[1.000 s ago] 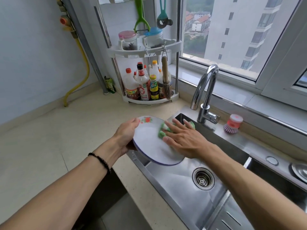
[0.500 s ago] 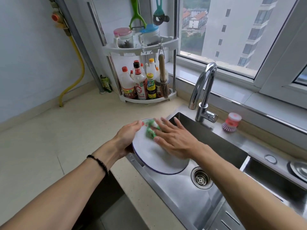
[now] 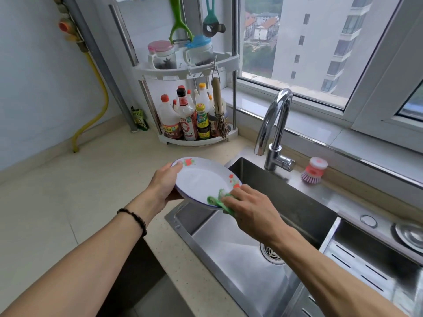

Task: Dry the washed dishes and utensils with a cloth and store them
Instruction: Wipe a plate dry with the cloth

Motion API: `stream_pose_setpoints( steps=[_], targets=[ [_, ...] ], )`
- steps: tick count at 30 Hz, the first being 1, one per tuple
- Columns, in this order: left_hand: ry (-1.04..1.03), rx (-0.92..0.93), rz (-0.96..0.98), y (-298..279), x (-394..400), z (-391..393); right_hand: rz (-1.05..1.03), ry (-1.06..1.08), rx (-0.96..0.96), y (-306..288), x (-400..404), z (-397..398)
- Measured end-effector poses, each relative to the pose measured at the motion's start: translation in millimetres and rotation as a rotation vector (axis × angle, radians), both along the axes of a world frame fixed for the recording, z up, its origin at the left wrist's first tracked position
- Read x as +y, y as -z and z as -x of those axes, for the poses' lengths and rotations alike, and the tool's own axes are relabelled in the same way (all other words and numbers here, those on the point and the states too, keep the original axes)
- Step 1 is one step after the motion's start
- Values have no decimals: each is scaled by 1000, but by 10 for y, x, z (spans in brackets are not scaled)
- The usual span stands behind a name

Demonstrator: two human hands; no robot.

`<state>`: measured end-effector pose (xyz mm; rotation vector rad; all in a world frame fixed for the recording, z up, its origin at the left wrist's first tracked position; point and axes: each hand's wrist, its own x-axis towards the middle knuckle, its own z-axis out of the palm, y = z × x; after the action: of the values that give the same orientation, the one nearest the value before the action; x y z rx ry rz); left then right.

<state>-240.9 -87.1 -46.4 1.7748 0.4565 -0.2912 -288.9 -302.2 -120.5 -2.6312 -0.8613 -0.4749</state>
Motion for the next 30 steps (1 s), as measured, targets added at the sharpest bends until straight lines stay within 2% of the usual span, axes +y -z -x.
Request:
stream_pose_setpoints(
  steps=[2,3,4,5,7,8,10,13,16,18,20,22,24,27,30],
  targets=[
    [133,-222,-558,49,59,-25,12,-20,-37,-38,-18,-28],
    [242,-392,-713,51,84,4,22,-31,-47,-51,-34,-44],
    [423,-489,-751,29,98,55,28,-42,-47,-59,-48,-55],
    [628,-506,-799,10,87,111,28,-52,-45,-56,-59,-67],
    [960,-449,-1040,89,45,171,5,-77,-41,-37,-71,-80],
    [1037,-461,-1153,169,35,181,-8,-89,-38,-12,-71,-92],
    [1058,-579,-1216,298,9,178,-27,-90,-26,19,-75,-111],
    [957,-682,-1110,355,9,170,-108,-4,-58,36,-130,-154],
    [770,-538,-844,302,-6,207,-297,252,-61,36,-119,-162],
    [618,-429,-632,275,-40,220,-415,331,149,-21,31,-104],
    [532,-369,-454,260,-90,231,-505,187,495,-79,259,23],
    [478,-349,-321,245,-122,262,-756,78,728,-148,400,100],
    [433,-348,-275,205,-147,295,-986,184,697,-209,408,12],
    [453,-362,-299,133,-238,350,-846,401,531,-265,465,-160],
    [445,-387,-273,74,-289,367,-808,396,416,-313,650,-126]
  ],
)
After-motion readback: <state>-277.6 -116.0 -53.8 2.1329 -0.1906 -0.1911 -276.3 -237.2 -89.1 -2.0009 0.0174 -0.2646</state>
